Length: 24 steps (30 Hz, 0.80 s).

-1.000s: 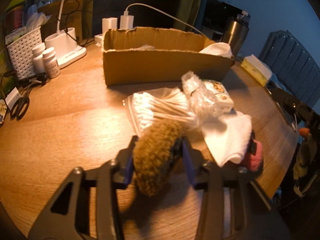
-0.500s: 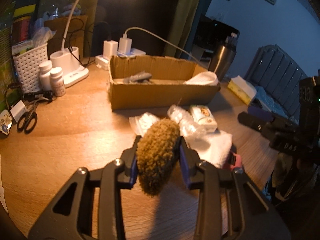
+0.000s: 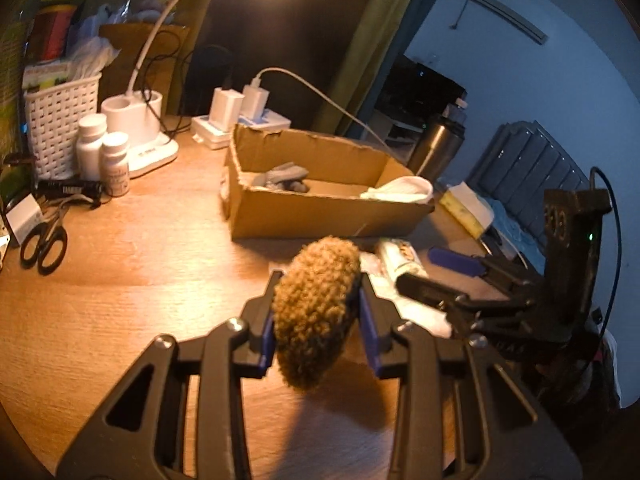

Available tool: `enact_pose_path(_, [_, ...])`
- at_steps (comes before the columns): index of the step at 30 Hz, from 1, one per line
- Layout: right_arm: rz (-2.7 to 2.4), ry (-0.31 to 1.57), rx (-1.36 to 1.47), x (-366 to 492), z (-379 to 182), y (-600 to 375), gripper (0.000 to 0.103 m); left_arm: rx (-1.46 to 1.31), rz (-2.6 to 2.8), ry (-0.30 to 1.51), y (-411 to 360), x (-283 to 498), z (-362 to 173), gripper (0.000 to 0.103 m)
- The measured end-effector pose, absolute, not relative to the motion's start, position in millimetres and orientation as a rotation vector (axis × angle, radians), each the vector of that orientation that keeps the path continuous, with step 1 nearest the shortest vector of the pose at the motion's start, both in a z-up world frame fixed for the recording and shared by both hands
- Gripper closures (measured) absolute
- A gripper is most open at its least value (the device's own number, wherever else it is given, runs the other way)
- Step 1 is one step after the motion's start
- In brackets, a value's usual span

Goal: Organize soft objects
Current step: 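Hold the brown ball up with the left tool while the right tool grasps the bubble-wrapped packet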

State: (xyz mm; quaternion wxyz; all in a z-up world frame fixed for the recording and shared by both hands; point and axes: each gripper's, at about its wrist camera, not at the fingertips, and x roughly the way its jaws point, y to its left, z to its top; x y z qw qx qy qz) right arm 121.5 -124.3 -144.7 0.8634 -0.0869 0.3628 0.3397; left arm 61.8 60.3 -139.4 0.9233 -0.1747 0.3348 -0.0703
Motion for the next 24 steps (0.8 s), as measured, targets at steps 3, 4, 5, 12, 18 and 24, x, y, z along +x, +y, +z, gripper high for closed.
enact_pose_path(3, [0.740,0.778,-0.193,121,-150,-108,0.025,-0.368,-0.142,0.690,69,64,-143,0.067])
enact_pose_path(4, [0.741,0.782,-0.203,122,-152,-103,0.025,-0.372,-0.142,0.693,72,65,-145,0.067])
enact_pose_path(5, [0.742,0.786,-0.207,123,-153,-98,0.025,-0.377,-0.140,0.696,74,66,-146,0.067])
enact_pose_path(12, [0.712,0.823,-0.309,126,-173,-71,0.025,-0.391,-0.144,0.694,85,67,-151,0.067])
enact_pose_path(18, [0.694,0.832,-0.271,132,-177,-79,0.025,-0.401,-0.120,0.624,102,60,-134,0.067])
enact_pose_path(24, [0.696,0.816,-0.217,137,-168,-90,0.025,-0.395,-0.095,0.608,110,66,-129,0.067])
